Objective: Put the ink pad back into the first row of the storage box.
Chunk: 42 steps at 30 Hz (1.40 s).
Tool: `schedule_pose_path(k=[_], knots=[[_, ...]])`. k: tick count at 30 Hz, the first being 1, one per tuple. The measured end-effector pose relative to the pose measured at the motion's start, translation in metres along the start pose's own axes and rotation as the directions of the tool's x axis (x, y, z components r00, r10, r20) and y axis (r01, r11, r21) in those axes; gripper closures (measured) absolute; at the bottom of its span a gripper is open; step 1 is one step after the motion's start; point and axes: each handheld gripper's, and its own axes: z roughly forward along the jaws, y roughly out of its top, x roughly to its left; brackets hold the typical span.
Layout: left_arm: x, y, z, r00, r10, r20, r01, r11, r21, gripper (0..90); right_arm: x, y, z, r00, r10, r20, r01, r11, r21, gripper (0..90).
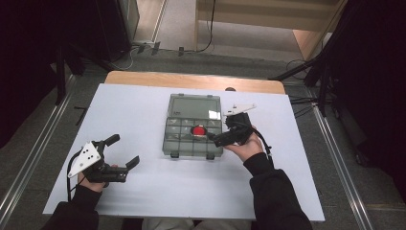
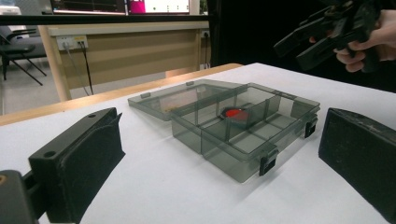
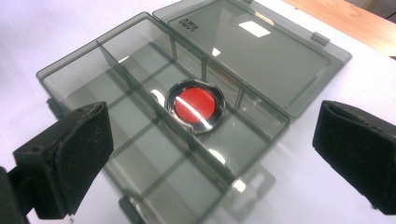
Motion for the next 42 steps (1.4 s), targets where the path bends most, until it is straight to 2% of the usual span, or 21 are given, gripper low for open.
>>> schedule_pose_path(k=[6, 8, 10, 14, 23, 26, 30, 31, 34, 42], knots=[[0.0, 0.0, 0.0, 1.0, 0.001, -0.001, -0.001, 1.0, 0.0, 0.0, 0.002, -0.004, -0.019, 0.9997, -0.006, 0.022, 0.006, 1.0, -0.007, 0.0], [0.0, 0.0, 0.0, 1.0, 0.0, -0.001, 0.0, 1.0, -0.001, 0.0, 0.003, -0.006, -0.029, 0.9992, -0.01, 0.037, 0.011, 1.0, -0.028, 0.0], [0.0, 0.0, 0.0, 1.0, 0.0, -0.001, 0.0, 1.0, 0.0, 0.0, 0.004, -0.007, -0.032, 0.9989, -0.013, 0.044, 0.015, 0.999, -0.032, 0.0], [0.0, 0.0, 0.0, 1.0, -0.002, -0.001, 0.002, 1.0, -0.005, 0.0, 0.004, -0.018, -0.043, 0.9983, -0.009, 0.058, 0.011, 0.999, -0.035, 0.0], [0.0, 0.0, 0.0, 1.0, 0.001, 0.0, -0.001, 1.0, -0.004, 0.0, 0.001, -0.042, -0.056, 0.9974, 0.013, 0.071, -0.011, 1.0, -0.026, 0.0], [0.0, 0.0, 0.0, 1.0, 0.0, 0.0, 0.0, 1.0, -0.003, 0.0, -0.001, -0.052, -0.063, 0.9967, 0.04, 0.071, -0.035, 0.997, -0.063, 0.0], [0.0, 0.0, 0.0, 1.0, -0.002, 0.0, 0.002, 1.0, -0.003, 0.0, -0.001, -0.058, -0.068, 0.9961, 0.039, 0.079, -0.034, 0.998, -0.062, 0.0], [0.0, 0.0, 0.0, 1.0, -0.005, 0.003, 0.005, 1.0, 0.001, 0.0, 0.0, -0.062, -0.072, 0.9957, 0.046, 0.08, -0.039, 0.995, -0.092, 0.0], [0.001, -0.001, 0.0, 1.0, -0.004, 0.0, 0.004, 1.0, 0.002, 0.0, 0.001, -0.069, -0.076, 0.9956, 0.062, 0.071, -0.054, 0.992, -0.111, 0.0], [0.0, 0.0, 0.0, 1.0, -0.007, -0.002, 0.007, 1.0, -0.001, 0.0, 0.0, -0.087, -0.079, 0.9944, 0.076, 0.074, -0.067, 0.991, -0.118, 0.0]])
